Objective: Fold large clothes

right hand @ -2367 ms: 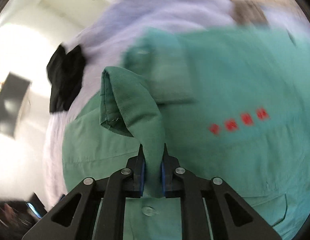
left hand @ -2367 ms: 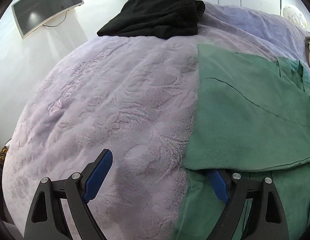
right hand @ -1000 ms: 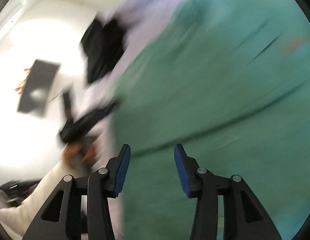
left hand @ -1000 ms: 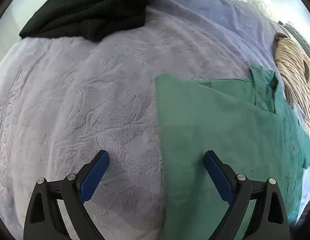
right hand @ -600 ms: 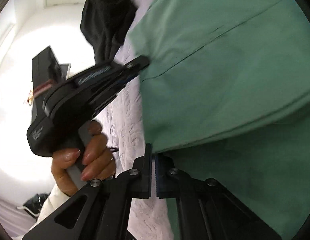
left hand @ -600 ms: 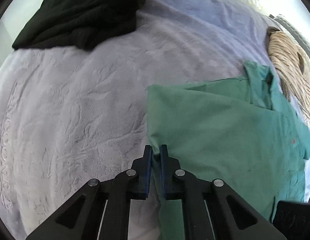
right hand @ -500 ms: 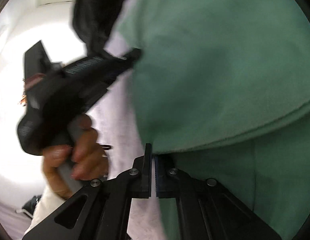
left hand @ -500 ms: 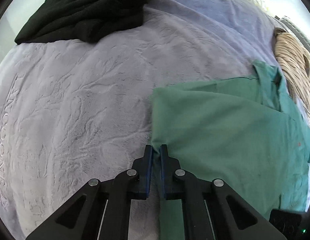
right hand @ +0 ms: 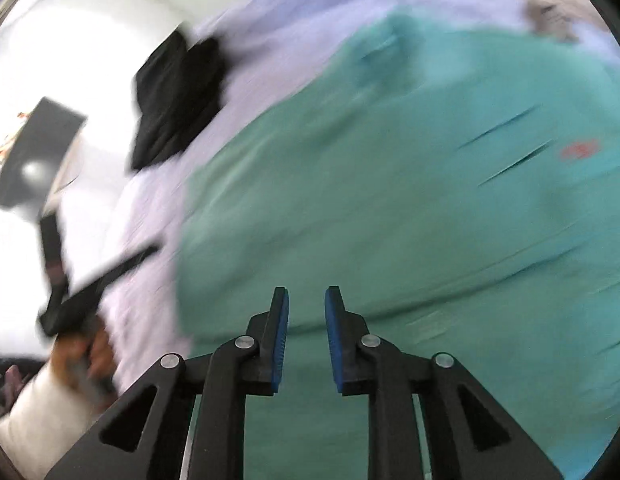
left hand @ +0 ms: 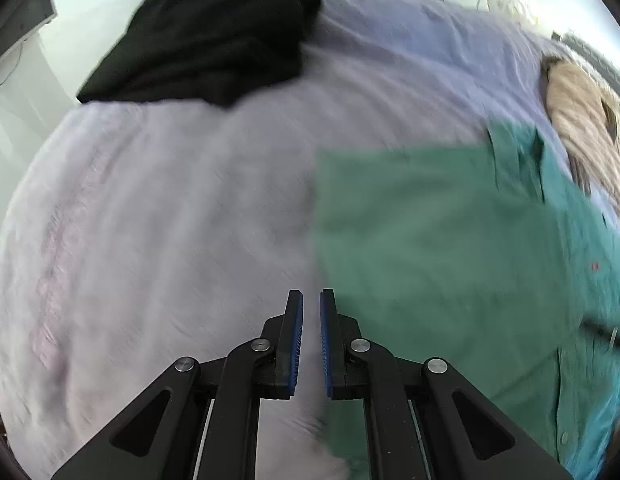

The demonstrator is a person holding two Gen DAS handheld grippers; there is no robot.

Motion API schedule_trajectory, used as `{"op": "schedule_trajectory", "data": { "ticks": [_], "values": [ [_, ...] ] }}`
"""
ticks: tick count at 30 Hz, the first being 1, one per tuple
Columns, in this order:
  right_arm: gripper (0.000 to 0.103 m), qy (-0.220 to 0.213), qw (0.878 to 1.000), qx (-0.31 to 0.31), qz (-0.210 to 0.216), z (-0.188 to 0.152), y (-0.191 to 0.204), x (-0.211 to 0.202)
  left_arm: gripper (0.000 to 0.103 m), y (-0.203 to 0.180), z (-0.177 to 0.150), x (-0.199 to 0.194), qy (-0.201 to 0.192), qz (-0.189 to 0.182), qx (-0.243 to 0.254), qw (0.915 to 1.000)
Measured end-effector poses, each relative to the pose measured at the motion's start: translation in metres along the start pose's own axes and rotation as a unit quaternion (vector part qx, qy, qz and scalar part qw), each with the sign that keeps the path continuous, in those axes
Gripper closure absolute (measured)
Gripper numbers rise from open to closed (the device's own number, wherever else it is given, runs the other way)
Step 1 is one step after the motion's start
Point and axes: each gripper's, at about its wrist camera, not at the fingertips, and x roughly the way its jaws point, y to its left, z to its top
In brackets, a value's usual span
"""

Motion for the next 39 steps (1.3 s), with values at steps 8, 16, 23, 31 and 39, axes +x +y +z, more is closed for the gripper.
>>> {"op": "schedule_trajectory", "data": {
  "ticks": [8,16,23,31,39],
  "values": [
    [0.089,0.004,0.993,0.082,-0.081,0.026,-0.103,-0.014,0.093,-0.018,-0.028,0.025,0.022,0.056,0.0,0.9982],
    [0.044,0.016,0.993,0.108,-0.041,-0.006,-0.118,-0.059,0.093,-0.04,-0.029,0.002,0.055,0.093,0.002,0.9942],
    [0.036,0.036,0.992,0.118,-0.037,-0.034,-0.136,-0.09,0.093,-0.07,-0.042,-0.016,0.083,0.086,-0.023,0.9926],
    [0.028,0.048,0.991,0.121,-0.04,-0.045,-0.152,-0.102,0.092,-0.11,-0.062,-0.018,0.102,0.083,-0.023,0.9911],
    [0.024,0.047,0.993,0.105,-0.035,-0.044,-0.162,-0.118,0.07,-0.159,-0.076,-0.009,0.125,0.077,-0.01,0.9892]
  ]
}}
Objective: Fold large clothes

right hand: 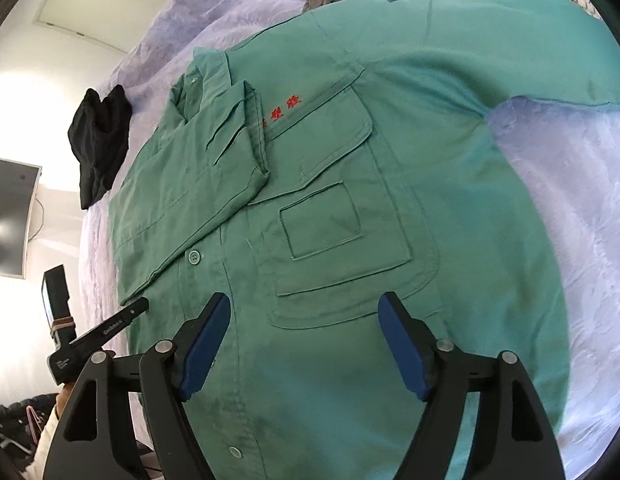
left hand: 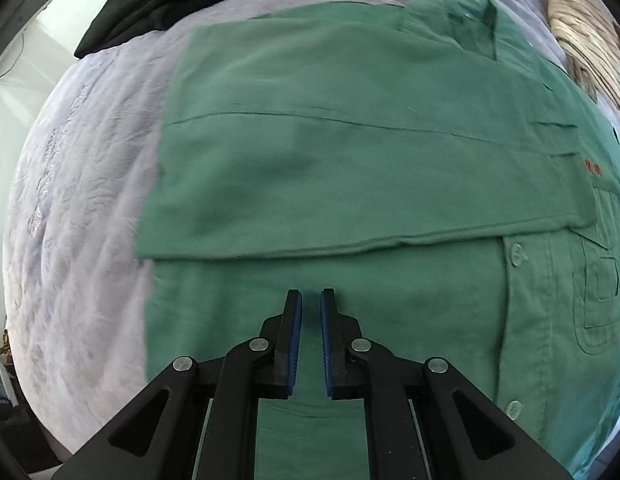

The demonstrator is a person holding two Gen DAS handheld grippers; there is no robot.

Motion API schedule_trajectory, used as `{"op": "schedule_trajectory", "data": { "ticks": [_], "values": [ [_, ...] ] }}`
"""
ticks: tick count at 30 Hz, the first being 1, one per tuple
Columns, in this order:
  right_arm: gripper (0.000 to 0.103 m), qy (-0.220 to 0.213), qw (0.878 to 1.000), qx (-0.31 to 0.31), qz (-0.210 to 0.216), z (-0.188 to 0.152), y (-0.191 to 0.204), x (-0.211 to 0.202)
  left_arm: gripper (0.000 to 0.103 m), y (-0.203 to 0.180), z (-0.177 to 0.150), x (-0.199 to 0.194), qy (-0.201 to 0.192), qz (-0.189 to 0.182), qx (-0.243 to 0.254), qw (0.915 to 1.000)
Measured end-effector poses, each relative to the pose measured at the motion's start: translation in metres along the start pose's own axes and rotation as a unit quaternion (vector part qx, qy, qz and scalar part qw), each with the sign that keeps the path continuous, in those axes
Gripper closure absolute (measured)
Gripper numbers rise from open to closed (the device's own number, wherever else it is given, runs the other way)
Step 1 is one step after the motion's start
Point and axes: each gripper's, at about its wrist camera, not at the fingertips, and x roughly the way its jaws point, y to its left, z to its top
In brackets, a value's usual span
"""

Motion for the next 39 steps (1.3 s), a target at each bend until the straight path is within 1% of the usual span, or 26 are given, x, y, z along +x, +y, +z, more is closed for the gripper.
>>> {"op": "schedule_trajectory", "data": {
  "ticks": [1,2,3,4,7,11,14,19,21,23,25,27,30,33,34,36,39],
  "values": [
    [0.024,0.001,1.0,0.0,0.001,0.001,-0.003,-0.002,0.008,-0.005,-0.001,0.0,0.001,0.0,-0.001,1.0],
    [0.024,0.0,1.0,0.001,0.002,0.002,-0.005,-0.003,0.002,-0.009,-0.002,-0.004,-0.006,0.003,-0.012,0.9999],
    [0.024,0.0,1.0,0.002,0.003,0.002,-0.008,-0.005,0.001,-0.012,-0.003,-0.009,-0.02,0.003,-0.017,0.9996],
    [0.024,0.0,1.0,0.003,0.003,0.003,-0.011,-0.007,0.001,-0.018,-0.003,-0.012,-0.025,-0.003,-0.011,0.9996],
    [0.024,0.0,1.0,0.008,0.006,0.006,-0.021,-0.01,0.001,-0.04,-0.006,-0.017,-0.023,-0.01,0.005,0.9997],
    [0.024,0.0,1.0,0.013,0.007,0.011,-0.033,-0.015,0.001,-0.069,-0.009,-0.023,-0.027,-0.009,0.028,0.9992],
    [0.021,-0.004,1.0,0.018,0.007,0.015,-0.044,-0.019,0.001,-0.084,-0.012,-0.024,-0.024,-0.021,0.03,0.999],
    [0.02,-0.015,0.999,0.032,0.004,0.021,-0.068,-0.029,0.001,-0.12,-0.014,-0.025,-0.01,-0.047,0.039,0.9981],
    [0.0,-0.02,0.999,0.039,0.008,0.024,-0.078,-0.033,0.001,-0.136,-0.016,-0.027,-0.013,-0.054,0.046,0.9974],
    [0.0,-0.029,0.999,0.042,0.013,0.027,-0.086,-0.038,0.001,-0.154,-0.017,-0.03,-0.014,-0.062,0.054,0.9965],
    [0.0,-0.032,0.998,0.045,0.013,0.03,-0.094,-0.042,0.001,-0.169,-0.017,-0.031,-0.016,-0.062,0.061,0.9961],
    [0.0,-0.036,0.997,0.057,0.022,0.032,-0.103,-0.045,0.001,-0.185,-0.016,-0.032,-0.016,-0.063,0.071,0.9954],
    [0.0,-0.046,0.994,0.087,0.041,0.035,-0.121,-0.048,0.001,-0.205,-0.013,-0.032,-0.016,-0.067,0.081,0.9944],
    [0.0,-0.067,0.987,0.128,0.065,0.035,-0.141,-0.053,0.001,-0.224,-0.01,-0.032,-0.017,-0.068,0.088,0.9936],
    [0.0,-0.076,0.984,0.144,0.073,0.035,-0.148,-0.055,0.001,-0.22,-0.002,-0.025,-0.018,-0.07,0.091,0.9933],
    [0.0,-0.089,0.979,0.168,0.075,0.038,-0.162,-0.06,0.001,-0.232,-0.001,-0.027,-0.02,-0.078,0.095,0.9923],
    [0.0,-0.1,0.975,0.184,0.07,0.047,-0.181,-0.069,0.001,-0.251,0.0,-0.03,-0.023,-0.094,0.097,0.9906]
  ]
}}
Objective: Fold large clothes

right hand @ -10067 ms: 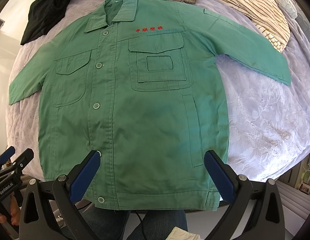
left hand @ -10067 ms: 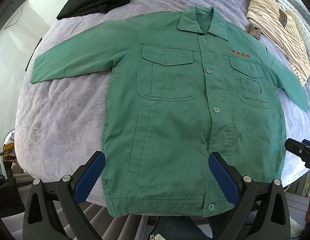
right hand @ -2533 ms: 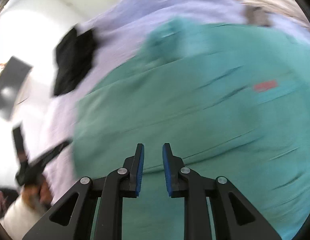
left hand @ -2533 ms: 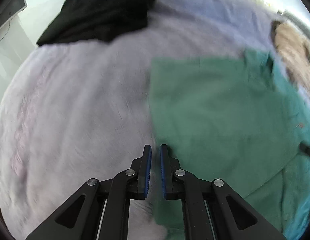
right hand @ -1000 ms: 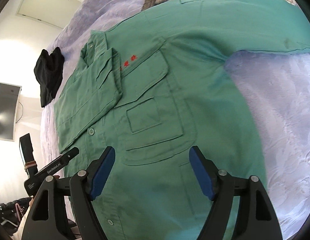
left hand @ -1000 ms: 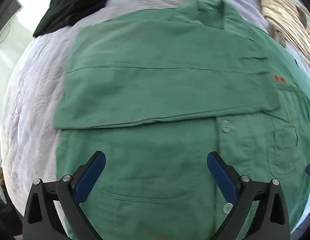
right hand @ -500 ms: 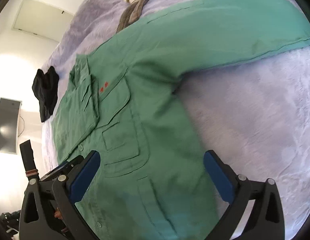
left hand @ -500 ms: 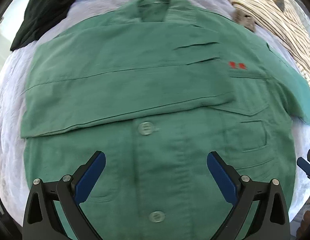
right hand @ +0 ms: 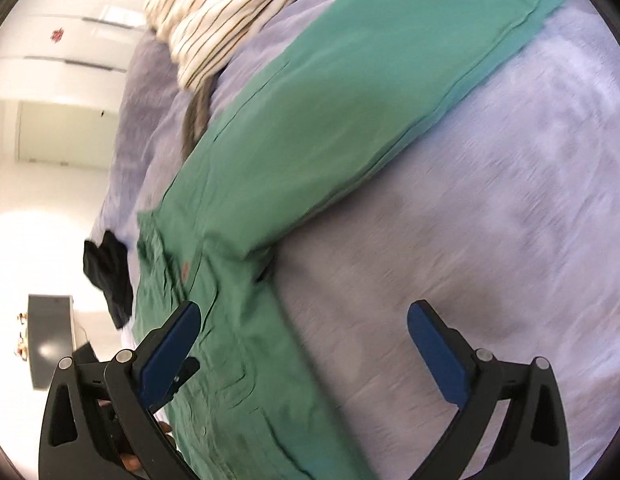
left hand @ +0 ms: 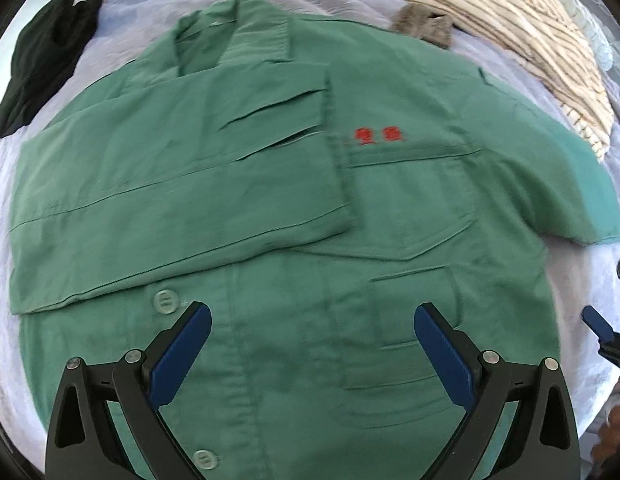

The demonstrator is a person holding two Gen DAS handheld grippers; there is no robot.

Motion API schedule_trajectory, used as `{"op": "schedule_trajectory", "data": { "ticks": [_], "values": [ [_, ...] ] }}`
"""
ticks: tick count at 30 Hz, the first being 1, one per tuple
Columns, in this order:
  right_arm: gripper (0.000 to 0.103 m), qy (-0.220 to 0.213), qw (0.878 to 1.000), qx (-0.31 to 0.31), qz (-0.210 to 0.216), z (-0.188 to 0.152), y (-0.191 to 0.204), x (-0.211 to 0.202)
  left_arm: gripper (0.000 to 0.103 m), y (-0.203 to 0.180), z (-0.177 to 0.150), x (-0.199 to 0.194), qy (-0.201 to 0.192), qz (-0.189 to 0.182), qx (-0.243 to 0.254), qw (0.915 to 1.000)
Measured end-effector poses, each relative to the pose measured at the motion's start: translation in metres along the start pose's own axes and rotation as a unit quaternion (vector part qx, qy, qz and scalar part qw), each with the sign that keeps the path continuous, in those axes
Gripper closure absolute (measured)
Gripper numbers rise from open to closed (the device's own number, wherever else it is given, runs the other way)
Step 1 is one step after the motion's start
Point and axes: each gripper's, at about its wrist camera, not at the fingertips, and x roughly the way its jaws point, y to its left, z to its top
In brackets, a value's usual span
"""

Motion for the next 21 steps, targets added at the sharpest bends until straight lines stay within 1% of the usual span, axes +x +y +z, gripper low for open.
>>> {"op": "schedule_trajectory", "data": {
  "ticks": [3,7,8,9,13,17,21],
  "values": [
    [0.0,-0.017,1.0,0.012,0.003,0.02,-0.013,-0.008,0.001,-0.003,0.007,0.007,0.004,-0.006,0.001,1.0],
    [0.0,-0.046,0.998,0.039,0.027,0.054,-0.032,-0.018,0.001,-0.006,0.021,0.015,0.003,-0.008,-0.006,0.9999],
    [0.0,-0.055,0.997,0.044,0.03,0.061,-0.037,-0.02,0.001,-0.018,0.031,0.022,0.002,-0.006,-0.006,1.0],
    [0.0,-0.063,0.996,0.05,0.032,0.07,-0.042,-0.021,0.001,-0.028,0.033,0.027,0.002,-0.003,-0.005,1.0],
    [0.0,-0.075,0.994,0.07,0.032,0.102,-0.058,-0.016,0.001,-0.042,0.049,0.044,0.005,0.004,0.001,1.0],
    [0.0,-0.095,0.992,0.08,0.036,0.131,-0.07,-0.011,0.001,-0.059,0.053,0.055,0.012,0.004,0.006,0.9999],
    [0.0,-0.116,0.983,0.124,0.063,0.148,-0.081,-0.009,0.001,-0.071,0.056,0.06,0.011,0.003,0.012,0.9999]
  ]
}}
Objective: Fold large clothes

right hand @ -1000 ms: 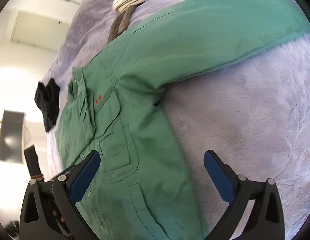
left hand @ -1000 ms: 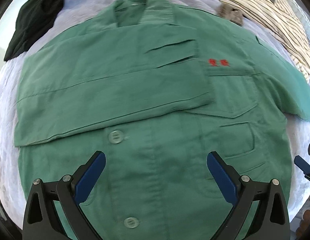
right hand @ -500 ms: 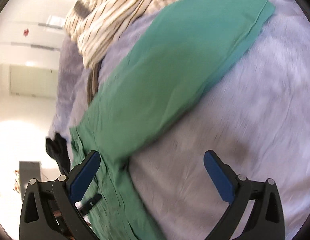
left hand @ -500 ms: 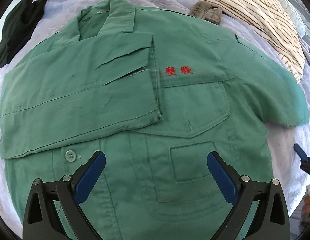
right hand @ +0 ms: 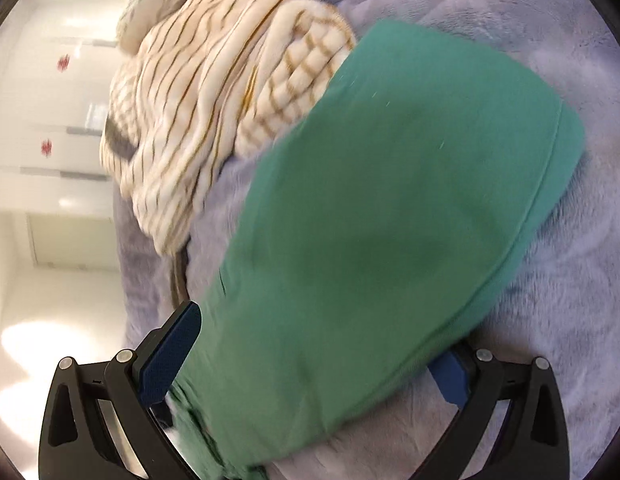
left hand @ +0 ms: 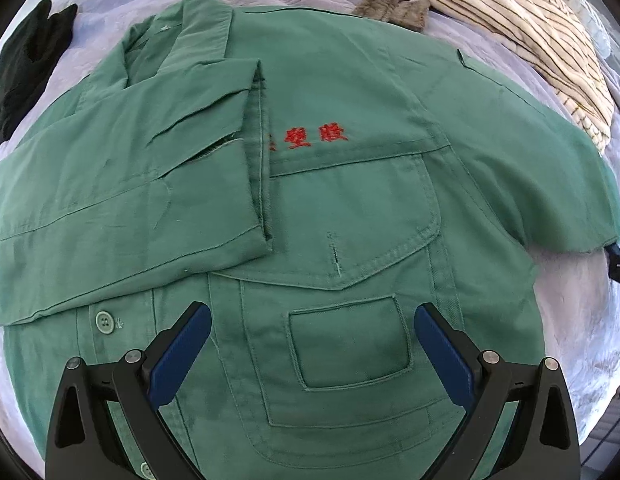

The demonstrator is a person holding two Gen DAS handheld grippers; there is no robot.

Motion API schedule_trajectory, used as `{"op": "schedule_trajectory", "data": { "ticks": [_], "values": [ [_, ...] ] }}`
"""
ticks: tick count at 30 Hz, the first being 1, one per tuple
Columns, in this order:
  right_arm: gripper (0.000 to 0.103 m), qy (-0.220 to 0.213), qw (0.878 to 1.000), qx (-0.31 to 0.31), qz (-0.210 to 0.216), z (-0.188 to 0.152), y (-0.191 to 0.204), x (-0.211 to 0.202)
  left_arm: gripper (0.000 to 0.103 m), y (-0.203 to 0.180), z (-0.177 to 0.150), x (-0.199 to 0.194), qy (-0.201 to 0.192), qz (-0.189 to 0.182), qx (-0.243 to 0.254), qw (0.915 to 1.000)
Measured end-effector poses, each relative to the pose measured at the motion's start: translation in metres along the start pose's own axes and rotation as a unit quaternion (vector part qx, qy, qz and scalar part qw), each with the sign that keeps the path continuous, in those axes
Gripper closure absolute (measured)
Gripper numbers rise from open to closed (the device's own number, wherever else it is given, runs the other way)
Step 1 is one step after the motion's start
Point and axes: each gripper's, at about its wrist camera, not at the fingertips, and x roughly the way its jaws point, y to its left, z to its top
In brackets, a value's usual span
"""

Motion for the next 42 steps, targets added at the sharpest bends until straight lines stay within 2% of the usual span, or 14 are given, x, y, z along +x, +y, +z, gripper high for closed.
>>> {"op": "schedule_trajectory", "data": {
  "ticks": [3,5,6,7,14,20,23,26,30,34,36,40,41,42],
  "values": [
    [0.008,0.003,0.999,0.037,0.017,0.007,-0.005,-0.001,0.001,-0.001,-0.001,-0.002,-0.003,0.008,0.003,1.0],
    [0.038,0.016,0.999,0.048,0.019,0.009,-0.008,0.001,0.001,0.005,-0.007,-0.008,-0.005,0.011,0.002,0.9999],
    [0.069,0.024,0.998,0.054,0.005,0.01,-0.01,0.003,0.001,0.008,-0.011,-0.011,-0.004,0.012,0.001,0.9999],
    [0.091,0.028,0.998,0.061,-0.003,0.01,-0.012,0.004,0.001,0.009,-0.011,-0.011,-0.003,0.014,-0.001,0.9999],
    [0.095,0.029,0.998,0.027,0.051,0.005,0.012,0.0,0.002,0.033,-0.015,-0.016,-0.007,-0.018,-0.028,0.9994],
    [0.095,0.051,0.992,-0.081,0.085,-0.031,0.085,0.001,0.002,0.072,-0.023,-0.036,-0.055,-0.008,-0.053,0.9971],
    [0.095,0.064,0.981,-0.159,0.09,-0.067,0.138,0.009,0.002,0.101,-0.021,-0.049,-0.083,0.001,-0.063,0.9945],
    [0.095,0.074,0.962,-0.248,0.093,-0.115,0.195,0.021,0.002,0.139,-0.017,-0.058,-0.107,0.014,-0.073,0.9914],
    [0.095,0.102,0.922,-0.364,0.082,-0.206,0.263,0.057,0.002,0.198,-0.017,-0.071,-0.126,0.028,-0.1,0.9866],
    [0.095,0.16,0.883,-0.437,0.056,-0.3,0.289,0.113,0.002,0.253,-0.025,-0.068,-0.126,0.049,-0.123,0.9831],
    [0.095,0.195,0.872,-0.448,0.026,-0.342,0.282,0.151,0.002,0.271,-0.028,-0.061,-0.122,0.057,-0.129,0.9825],
    [0.091,0.244,0.882,-0.4,-0.052,-0.376,0.235,0.205,0.002,0.294,-0.036,-0.047,-0.108,0.055,-0.134,0.9836],
    [0.089,0.249,0.889,-0.381,-0.059,-0.377,0.225,0.21,0.002,0.298,-0.039,-0.045,-0.107,0.05,-0.135,0.9837],
    [0.079,0.25,0.898,-0.358,-0.043,-0.373,0.219,0.209,0.002,0.302,-0.042,-0.044,-0.108,0.047,-0.136,0.9837]
  ]
}}
